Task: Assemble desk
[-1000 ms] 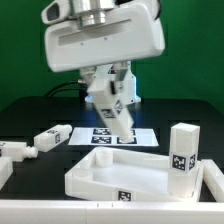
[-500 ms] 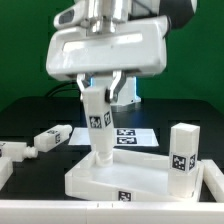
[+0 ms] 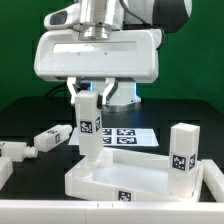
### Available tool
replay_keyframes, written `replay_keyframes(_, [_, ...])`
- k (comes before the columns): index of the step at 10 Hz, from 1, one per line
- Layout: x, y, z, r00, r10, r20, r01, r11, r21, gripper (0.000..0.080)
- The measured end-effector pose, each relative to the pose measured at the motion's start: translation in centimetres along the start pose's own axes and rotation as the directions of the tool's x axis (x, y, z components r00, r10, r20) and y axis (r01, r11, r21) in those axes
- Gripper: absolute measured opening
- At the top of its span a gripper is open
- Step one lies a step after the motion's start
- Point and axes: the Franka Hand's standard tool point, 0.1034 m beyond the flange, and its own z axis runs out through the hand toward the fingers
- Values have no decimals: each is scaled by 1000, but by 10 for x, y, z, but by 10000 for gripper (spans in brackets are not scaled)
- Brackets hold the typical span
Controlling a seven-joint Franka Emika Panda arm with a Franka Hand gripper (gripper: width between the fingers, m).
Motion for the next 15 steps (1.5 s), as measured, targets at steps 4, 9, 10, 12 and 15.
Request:
replay_keyframes(4, [6,16,9,1000,-8,-5,7,1000,-22,285])
replay_keyframes(9, [6,13,15,1000,-18,-25,17,999,-30,285])
replay_keyframes(10, [2,12,18,1000,-21,-18,20,999,-31,285])
replay_keyframes(12, [-2,11,22,999,-26,-19,26,999,-35,285])
replay_keyframes(15, [-10,17,24,998,-39,-53,36,998,-55,285])
